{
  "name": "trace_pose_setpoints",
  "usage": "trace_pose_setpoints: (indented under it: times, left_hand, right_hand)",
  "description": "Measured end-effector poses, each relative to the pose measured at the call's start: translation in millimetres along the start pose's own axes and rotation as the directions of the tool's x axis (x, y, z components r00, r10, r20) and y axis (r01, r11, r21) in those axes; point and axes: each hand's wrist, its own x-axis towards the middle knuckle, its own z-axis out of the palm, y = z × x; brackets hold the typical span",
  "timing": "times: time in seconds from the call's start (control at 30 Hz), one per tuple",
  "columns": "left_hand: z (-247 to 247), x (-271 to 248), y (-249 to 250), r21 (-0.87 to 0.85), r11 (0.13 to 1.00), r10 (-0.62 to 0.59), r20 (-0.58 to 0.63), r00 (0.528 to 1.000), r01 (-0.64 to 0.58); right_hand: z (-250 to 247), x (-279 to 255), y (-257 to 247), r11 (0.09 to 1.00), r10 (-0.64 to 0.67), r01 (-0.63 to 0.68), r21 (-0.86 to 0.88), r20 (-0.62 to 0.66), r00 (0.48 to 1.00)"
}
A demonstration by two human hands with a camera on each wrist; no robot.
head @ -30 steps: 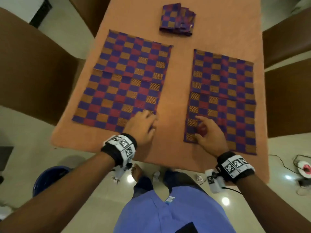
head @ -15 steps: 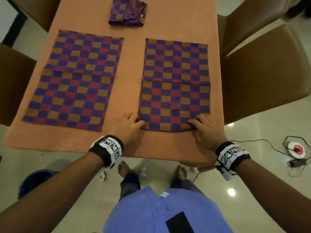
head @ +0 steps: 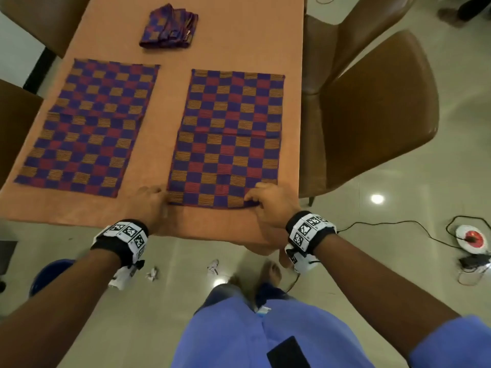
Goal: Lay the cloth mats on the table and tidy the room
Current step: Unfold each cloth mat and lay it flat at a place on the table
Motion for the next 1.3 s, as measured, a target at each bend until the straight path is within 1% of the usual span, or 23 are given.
trace_pose_setpoints:
  times: [0.1,0.17,0.23,0.3,0.37,0.47,0.53,0.63,0.73,0.83,0.9,0.93,1.0,1.07,1.1,1.17,1.23,1.3]
  left_hand:
    - [9.6,-7.3,0.4,-0.012,0.999,-0.031,0.024,0.999,0.031]
    - [16.1,-7.7,5.2,-0.046,0.999,-0.018,0.0,1.0,0.018]
    - [19.8,-5.3,15.6,-0.119,0.993,0.013,-0.002,1.0,-0.014]
    - [18.4,-8.2,35.9,-0.251,0.968,0.018,0.007,1.0,-0.016]
    - [10.1,-7.3,66.3,-0.326,0.945,0.064,0.064,0.996,-0.04]
    - [-1.8,-4.7,117.1,-0.411,0.906,0.178,0.163,0.97,-0.098]
    - [-8.1,6.2,150.2,-0.439,0.886,0.248,0.177,0.952,-0.149]
    - [-19.3,28.9,198.7,-0.496,0.843,0.321,0.154,0.935,-0.208]
    - [-39.0,61.9,256.1,-0.588,0.786,0.334,0.143,0.932,-0.192]
    - [-55.3,104.1,325.3,-0.629,0.744,0.363,0.097,0.927,-0.226]
    - [-63.2,124.0,359.2,-0.65,0.731,0.342,0.084,0.936,-0.209]
    - [-67.4,141.9,389.2,-0.672,0.719,0.309,0.081,0.948,-0.177]
    - [-77.4,162.8,439.1,-0.715,0.693,0.228,0.098,0.969,-0.091]
    - [-84.4,175.9,477.6,-0.748,0.664,0.18,0.135,0.974,-0.019]
    - [-89.0,186.9,502.6,-0.761,0.648,0.159,0.158,0.975,0.018]
    - [-97.6,203.0,538.3,-0.742,0.667,0.111,0.179,0.978,0.06]
    - [-105.3,216.4,553.3,-0.684,0.724,0.047,0.176,0.983,0.088]
    - [-113.4,235.7,559.5,-0.657,0.738,-0.008,0.217,0.976,0.152]
  right_hand:
    - [3.2,-7.5,3.7,0.993,0.018,-0.018,0.114,-0.004,1.0]
    - [1.3,-14.8,4.8,0.992,0.039,-0.036,0.118,-0.018,0.999]
    - [-0.7,-23.2,6.8,0.992,0.069,-0.066,0.109,-0.03,0.997]
    - [-4.2,-34.3,10.0,0.986,0.121,-0.12,0.115,0.002,0.993]
    - [-10.4,-47.4,16.0,0.982,0.152,-0.152,0.114,0.007,0.988]
    - [-27.9,-69.1,31.4,0.969,0.224,-0.218,0.113,-0.037,0.974]
    - [-48.4,-79.2,48.9,0.968,0.245,-0.24,0.08,-0.06,0.968]
    - [-89.0,-91.1,81.6,0.976,0.219,-0.219,0.015,-0.158,0.963]
    - [-140.8,-100.3,132.4,0.977,0.186,-0.207,-0.05,-0.276,0.943]
    - [-199.4,-101.9,197.7,0.975,0.149,-0.2,-0.099,-0.382,0.912]
    - [-222.7,-96.9,238.5,0.97,0.135,-0.204,-0.13,-0.41,0.902]
    - [-241.1,-93.7,269.1,0.966,0.15,-0.219,-0.14,-0.389,0.909]
    - [-262.8,-86.1,316.6,0.969,0.152,-0.196,-0.153,-0.26,0.953]
    - [-272.5,-81.5,338.9,0.982,0.069,-0.093,-0.163,-0.148,0.987]
    - [-281.4,-79.9,351.6,0.986,0.021,-0.039,-0.162,-0.11,0.994]
    - [-293.2,-76.8,365.0,0.988,-0.07,0.064,-0.139,-0.037,0.997]
    - [-300.4,-70.9,371.7,0.979,-0.161,0.163,-0.122,0.025,0.987]
    - [-312.4,-58.3,387.0,0.957,-0.249,0.256,-0.133,0.072,0.966]
